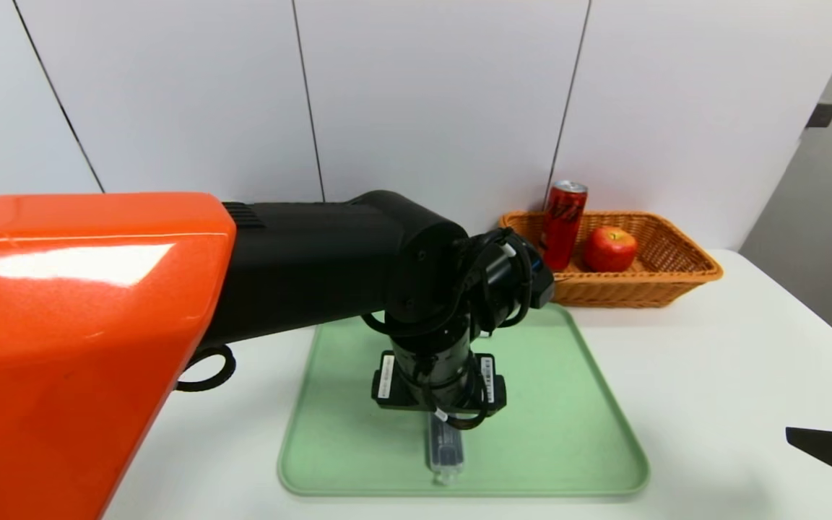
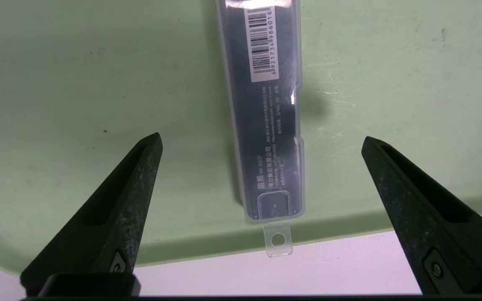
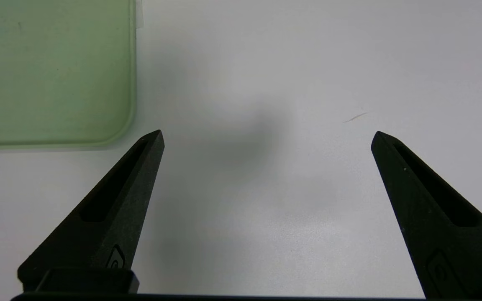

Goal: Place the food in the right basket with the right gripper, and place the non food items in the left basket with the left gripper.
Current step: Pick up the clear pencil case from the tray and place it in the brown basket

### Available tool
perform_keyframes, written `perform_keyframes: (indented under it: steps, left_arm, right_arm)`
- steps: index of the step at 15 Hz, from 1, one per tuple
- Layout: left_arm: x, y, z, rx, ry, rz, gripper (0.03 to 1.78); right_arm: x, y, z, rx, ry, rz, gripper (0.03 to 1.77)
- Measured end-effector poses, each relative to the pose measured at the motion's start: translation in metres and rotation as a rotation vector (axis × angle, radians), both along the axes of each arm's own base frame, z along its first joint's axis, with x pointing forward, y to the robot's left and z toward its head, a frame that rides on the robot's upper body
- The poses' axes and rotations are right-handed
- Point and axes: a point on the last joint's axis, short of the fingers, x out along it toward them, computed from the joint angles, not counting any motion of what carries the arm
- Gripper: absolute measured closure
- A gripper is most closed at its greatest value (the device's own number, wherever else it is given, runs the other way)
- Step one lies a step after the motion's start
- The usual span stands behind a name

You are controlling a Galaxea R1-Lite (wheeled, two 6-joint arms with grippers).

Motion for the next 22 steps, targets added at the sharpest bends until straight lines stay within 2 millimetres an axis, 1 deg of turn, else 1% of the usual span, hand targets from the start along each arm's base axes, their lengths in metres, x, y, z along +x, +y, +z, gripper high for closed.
perform_keyframes:
  steps: [9, 22]
  left_arm:
    - [0.006, -0.006, -0.018, 0.036, 0.018, -0.014, 0.12]
    - [0.014, -0.007, -0.023, 0.038, 0.0, -0.016, 0.12]
  right_arm:
    - [0.0, 0.0, 0.0, 0.0, 0.001, 0.002, 0.09]
    - [0.0, 0.0, -0.002, -0.003, 0.009, 0.004, 0.09]
